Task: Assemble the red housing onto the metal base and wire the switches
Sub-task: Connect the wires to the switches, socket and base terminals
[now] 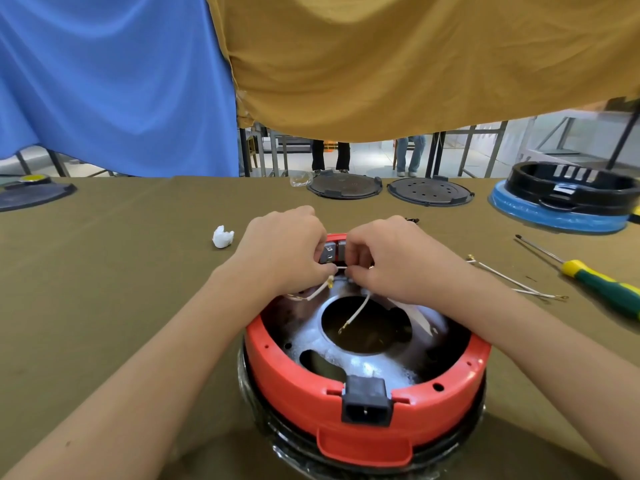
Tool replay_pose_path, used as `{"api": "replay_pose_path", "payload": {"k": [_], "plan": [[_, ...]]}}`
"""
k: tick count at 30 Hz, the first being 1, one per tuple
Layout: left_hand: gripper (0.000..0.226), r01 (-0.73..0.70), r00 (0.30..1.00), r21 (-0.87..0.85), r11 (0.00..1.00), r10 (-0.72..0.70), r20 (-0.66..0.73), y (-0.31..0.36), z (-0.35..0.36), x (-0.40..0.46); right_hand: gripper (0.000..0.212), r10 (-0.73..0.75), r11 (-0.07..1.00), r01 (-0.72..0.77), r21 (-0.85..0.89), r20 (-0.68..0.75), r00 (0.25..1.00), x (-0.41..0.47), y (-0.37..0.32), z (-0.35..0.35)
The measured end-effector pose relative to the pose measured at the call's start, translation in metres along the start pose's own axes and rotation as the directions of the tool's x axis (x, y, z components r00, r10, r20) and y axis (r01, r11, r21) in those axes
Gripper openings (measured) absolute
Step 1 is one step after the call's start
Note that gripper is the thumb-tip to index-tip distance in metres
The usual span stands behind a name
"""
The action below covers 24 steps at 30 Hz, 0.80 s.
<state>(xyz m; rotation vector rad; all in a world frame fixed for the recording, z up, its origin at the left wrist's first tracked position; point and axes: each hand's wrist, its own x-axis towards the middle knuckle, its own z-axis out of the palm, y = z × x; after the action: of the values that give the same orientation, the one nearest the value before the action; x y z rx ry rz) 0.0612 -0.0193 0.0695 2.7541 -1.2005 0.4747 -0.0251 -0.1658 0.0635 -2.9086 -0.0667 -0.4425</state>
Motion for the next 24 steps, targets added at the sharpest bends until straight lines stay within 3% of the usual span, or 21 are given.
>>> {"api": "replay_pose_path", "payload": {"k": [6,11,18,24], "plan": [[0.040,-0.009,1.000,-0.029,1.000,0.009,0.000,0.000,0.000,-0.002,0.005,0.005,0.998,-0.003,0.060,-0.023,1.000,-0.001,0.003,0.001],[0.035,-0.057,0.996,-0.196,0.979,0.069,0.056,-0.004,0.001,-0.006,0.006,0.018,0.992,-0.013,0.124,-0.044,0.999,-0.004,0.006,0.000],[0.033,-0.094,0.986,-0.164,0.982,0.115,0.122,-0.012,-0.008,-0.011,0.012,0.032,0.976,-0.030,0.217,-0.005,0.999,-0.014,0.011,-0.021],[0.019,-0.209,0.971,-0.297,0.932,0.235,0.053,-0.007,-0.010,-0.019,0.015,0.007,0.985,-0.009,0.175,0.011,1.000,-0.019,0.002,-0.015]]}}
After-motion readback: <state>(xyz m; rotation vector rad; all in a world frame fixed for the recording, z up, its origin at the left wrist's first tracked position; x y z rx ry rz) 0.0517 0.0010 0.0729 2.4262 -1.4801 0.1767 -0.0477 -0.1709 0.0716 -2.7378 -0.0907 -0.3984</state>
